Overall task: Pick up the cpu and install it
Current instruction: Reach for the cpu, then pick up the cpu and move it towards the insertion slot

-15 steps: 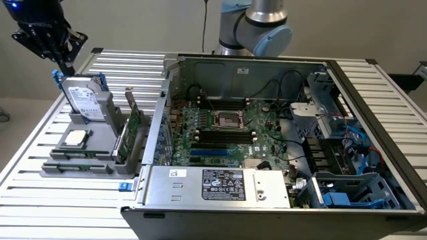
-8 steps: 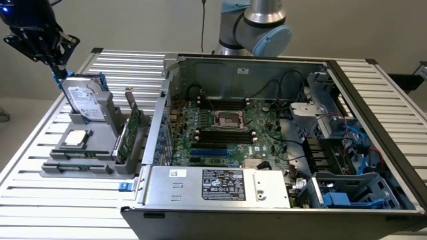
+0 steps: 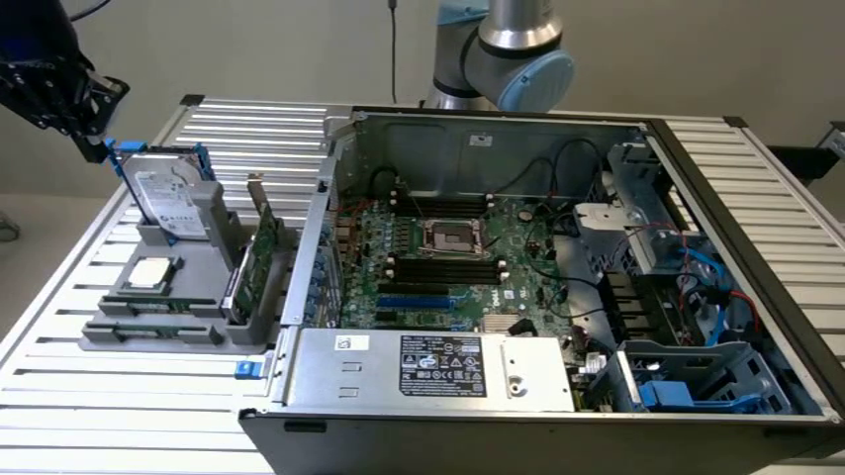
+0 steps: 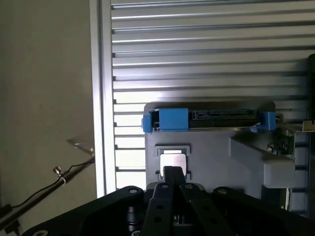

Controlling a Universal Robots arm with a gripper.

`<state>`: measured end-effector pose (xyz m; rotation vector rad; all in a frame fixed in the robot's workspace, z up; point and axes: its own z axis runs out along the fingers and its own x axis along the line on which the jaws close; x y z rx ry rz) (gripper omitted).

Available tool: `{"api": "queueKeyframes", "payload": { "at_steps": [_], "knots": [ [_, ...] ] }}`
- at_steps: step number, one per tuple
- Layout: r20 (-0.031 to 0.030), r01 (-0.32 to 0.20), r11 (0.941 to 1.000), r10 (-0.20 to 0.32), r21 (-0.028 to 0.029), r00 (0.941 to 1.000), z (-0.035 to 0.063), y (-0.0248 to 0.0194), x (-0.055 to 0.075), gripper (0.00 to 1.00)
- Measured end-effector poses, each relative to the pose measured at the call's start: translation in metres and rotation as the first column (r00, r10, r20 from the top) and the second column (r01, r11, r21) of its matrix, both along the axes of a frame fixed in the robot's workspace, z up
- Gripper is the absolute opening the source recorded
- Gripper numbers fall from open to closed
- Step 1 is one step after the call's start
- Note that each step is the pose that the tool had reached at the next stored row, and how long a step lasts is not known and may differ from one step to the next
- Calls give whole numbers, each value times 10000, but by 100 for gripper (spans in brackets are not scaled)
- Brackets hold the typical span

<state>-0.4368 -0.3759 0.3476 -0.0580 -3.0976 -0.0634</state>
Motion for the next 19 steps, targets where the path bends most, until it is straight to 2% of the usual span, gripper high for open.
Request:
{"api": "queueKeyframes", "payload": {
  "at_steps": [16, 17, 19],
  "knots": [
    [0, 0, 10000, 0, 0, 10000, 0, 0, 0, 11],
    [0, 0, 10000, 0, 0, 10000, 0, 0, -1, 12],
    [0, 0, 10000, 0, 0, 10000, 0, 0, 0, 24]
  ]
}}
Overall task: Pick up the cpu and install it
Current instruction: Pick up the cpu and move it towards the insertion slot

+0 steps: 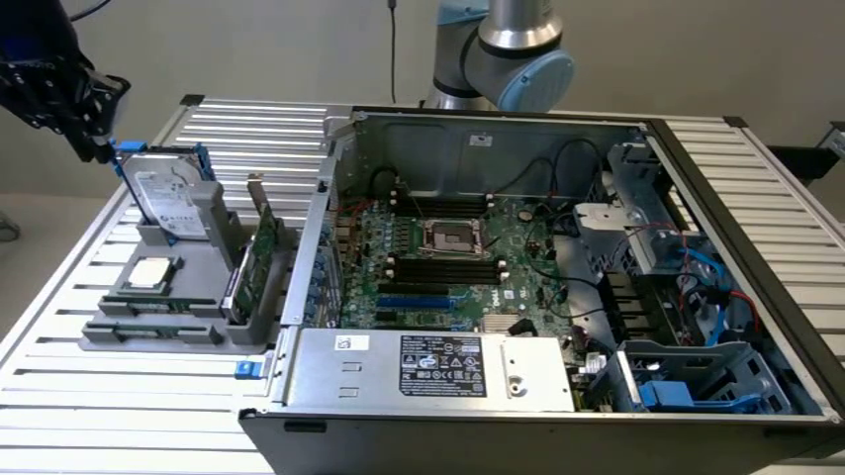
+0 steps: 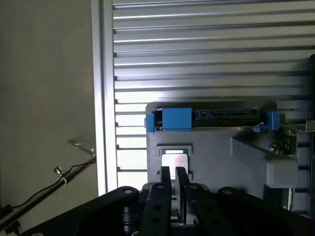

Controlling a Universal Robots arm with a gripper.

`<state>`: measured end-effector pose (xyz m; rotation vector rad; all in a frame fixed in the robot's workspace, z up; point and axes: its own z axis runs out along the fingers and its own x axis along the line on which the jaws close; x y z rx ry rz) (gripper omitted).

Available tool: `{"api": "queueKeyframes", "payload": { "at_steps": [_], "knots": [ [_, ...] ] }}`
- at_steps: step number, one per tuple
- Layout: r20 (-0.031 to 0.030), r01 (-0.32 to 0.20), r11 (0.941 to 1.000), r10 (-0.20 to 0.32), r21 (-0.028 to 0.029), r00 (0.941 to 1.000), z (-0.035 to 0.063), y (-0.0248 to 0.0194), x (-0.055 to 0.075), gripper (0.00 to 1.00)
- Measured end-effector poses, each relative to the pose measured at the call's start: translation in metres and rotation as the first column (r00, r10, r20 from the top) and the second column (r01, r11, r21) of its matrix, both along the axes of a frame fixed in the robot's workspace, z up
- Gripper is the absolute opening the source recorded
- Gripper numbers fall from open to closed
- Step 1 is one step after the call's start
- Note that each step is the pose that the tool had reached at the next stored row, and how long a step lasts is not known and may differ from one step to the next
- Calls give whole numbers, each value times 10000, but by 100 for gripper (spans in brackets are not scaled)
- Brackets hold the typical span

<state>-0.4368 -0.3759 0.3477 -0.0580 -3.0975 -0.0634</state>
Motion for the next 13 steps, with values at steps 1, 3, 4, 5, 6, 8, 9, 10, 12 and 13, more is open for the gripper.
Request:
{"api": "queueKeyframes", "payload": {
  "at_steps": [1, 3, 4, 5, 6, 8, 9, 10, 12, 13],
  "knots": [
    [0, 0, 10000, 0, 0, 10000, 0, 0, 0, 24],
    [-1, 0, 10000, 0, 0, 10000, 0, 0, -1, 36],
    [0, 0, 10000, 0, 0, 10000, 0, 0, -1, 42],
    [0, 0, 10000, 0, 0, 10000, 0, 0, -1, 42],
    [1, 0, 10000, 0, 0, 10000, -1, 0, -1, 47],
    [0, -1, 10000, 1, 1, 10000, -16, -6, -3, 53],
    [-3, 0, 10000, 0, 20, 10000, -29, -26, -4, 60],
    [0, 1, 10000, -1, 29, 10000, -47, -55, -5, 60],
    [-1, 1, 10000, -1, 29, 10000, -84, -120, -9, 60],
    [0, 0, 10000, 0, 30, 10000, -102, -154, -11, 60]
  ]
}}
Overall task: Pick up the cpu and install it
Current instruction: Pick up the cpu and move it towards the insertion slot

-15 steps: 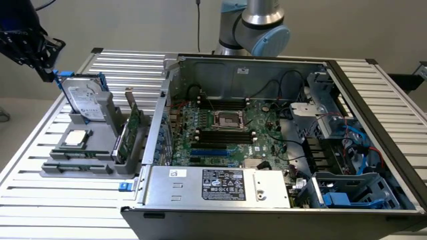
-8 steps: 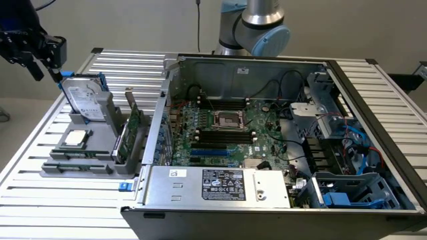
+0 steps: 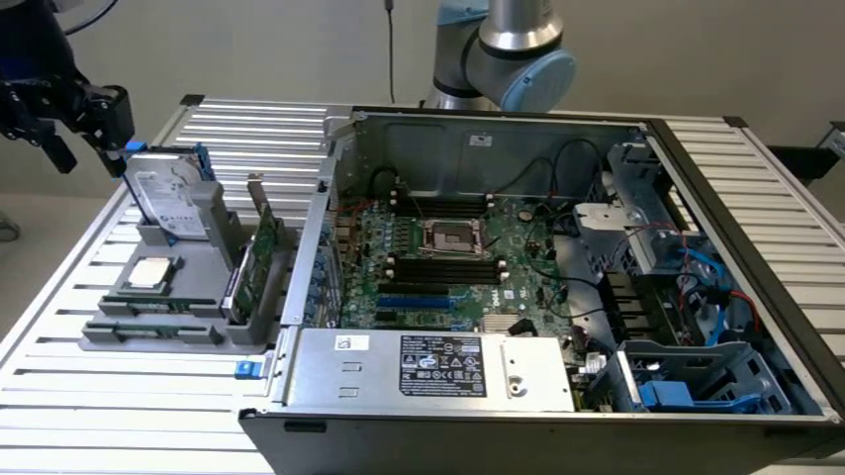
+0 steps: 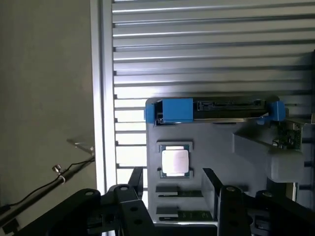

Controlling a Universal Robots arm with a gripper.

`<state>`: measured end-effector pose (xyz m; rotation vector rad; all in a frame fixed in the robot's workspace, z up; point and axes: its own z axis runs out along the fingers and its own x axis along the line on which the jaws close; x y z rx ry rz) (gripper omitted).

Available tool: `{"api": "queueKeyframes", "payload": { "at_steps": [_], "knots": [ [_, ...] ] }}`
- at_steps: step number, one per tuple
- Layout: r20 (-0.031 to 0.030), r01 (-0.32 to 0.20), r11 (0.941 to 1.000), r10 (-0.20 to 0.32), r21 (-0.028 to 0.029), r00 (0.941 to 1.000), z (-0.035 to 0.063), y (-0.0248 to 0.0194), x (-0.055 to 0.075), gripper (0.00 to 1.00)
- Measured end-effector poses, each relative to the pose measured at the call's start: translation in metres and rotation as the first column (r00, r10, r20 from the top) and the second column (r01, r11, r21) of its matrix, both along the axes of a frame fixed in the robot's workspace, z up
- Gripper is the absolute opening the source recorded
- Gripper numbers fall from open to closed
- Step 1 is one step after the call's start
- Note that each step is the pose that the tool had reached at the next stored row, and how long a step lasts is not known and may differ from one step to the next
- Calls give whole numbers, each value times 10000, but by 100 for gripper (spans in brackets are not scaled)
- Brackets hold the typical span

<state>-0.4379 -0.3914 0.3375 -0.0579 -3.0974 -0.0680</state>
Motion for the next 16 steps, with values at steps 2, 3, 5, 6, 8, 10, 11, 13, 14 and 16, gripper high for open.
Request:
{"api": "queueKeyframes", "payload": {
  "at_steps": [2, 3, 5, 6, 8, 10, 11, 13, 14, 16],
  "knots": [
    [-1, -1, 10000, 1, -1, 10000, -35, -56, 0, 60],
    [1, -1, 10000, 1, 1, 10000, -54, -71, 0, 60],
    [0, -1, 10000, 1, 1, 10000, -92, -96, 0, 62],
    [0, -1, 10000, 1, 1, 10000, -109, -101, 0, 62],
    [0, 0, 10000, 0, 0, 10000, -145, -107, 2, 67],
    [-2, -1, 10000, 1, -1, 10000, -180, -109, 7, 67],
    [-1, -1, 10000, 1, 0, 10000, -199, -109, 10, 67],
    [0, -2, 10000, 2, 0, 10000, -236, -110, 16, 67],
    [0, -3, 10000, 3, 0, 10000, -254, -110, 19, 67],
    [-1, -5, 10000, 5, 0, 10000, -290, -111, 25, 67]
  ]
}}
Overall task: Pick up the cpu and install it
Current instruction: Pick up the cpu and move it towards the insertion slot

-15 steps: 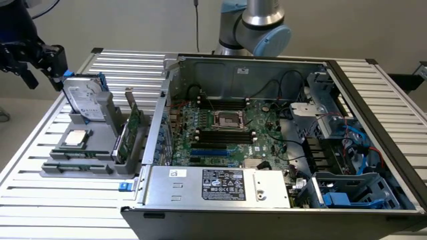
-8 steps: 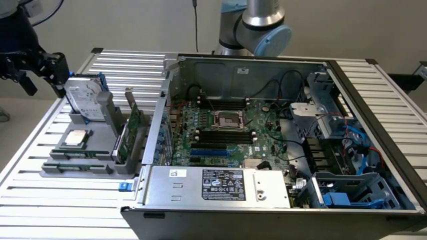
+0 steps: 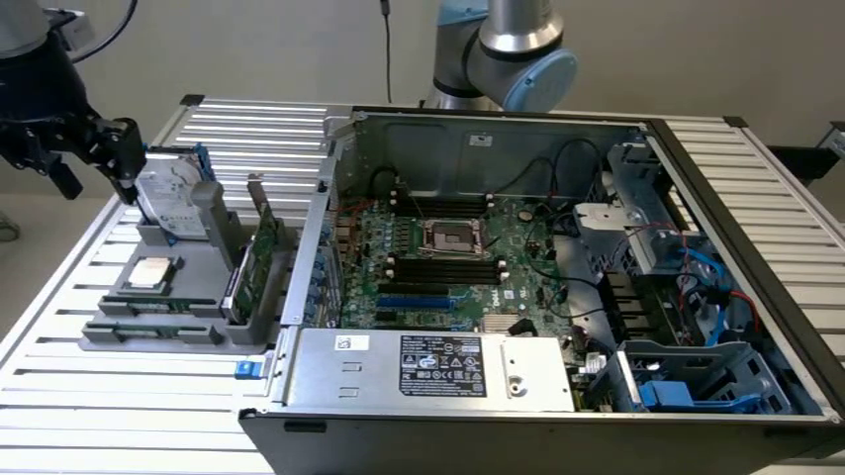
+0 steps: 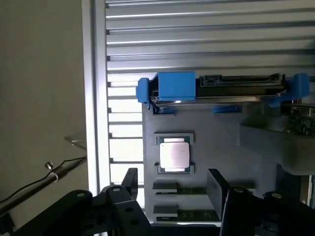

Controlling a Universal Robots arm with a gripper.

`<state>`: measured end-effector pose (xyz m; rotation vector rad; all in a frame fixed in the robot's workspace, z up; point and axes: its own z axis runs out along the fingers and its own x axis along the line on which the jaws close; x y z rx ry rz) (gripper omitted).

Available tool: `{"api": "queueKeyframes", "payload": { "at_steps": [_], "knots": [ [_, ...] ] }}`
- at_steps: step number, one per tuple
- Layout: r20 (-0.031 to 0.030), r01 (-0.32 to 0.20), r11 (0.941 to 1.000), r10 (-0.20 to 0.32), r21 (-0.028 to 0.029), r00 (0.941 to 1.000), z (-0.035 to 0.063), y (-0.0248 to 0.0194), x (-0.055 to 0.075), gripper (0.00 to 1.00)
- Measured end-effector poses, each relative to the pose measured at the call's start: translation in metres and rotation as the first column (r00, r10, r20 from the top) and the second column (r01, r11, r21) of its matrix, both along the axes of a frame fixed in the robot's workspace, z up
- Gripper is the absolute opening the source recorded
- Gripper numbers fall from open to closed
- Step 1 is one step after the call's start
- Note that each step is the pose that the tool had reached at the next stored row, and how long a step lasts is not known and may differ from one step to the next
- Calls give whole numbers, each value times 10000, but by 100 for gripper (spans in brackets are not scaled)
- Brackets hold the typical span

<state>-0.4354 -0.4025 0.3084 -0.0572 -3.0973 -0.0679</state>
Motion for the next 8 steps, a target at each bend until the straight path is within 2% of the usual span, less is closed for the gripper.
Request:
{"api": "queueKeyframes", "payload": {
  "at_steps": [8],
  "knots": [
    [0, -6, 10000, 6, 0, 10000, -146, -1, 18, 67]
  ]
}}
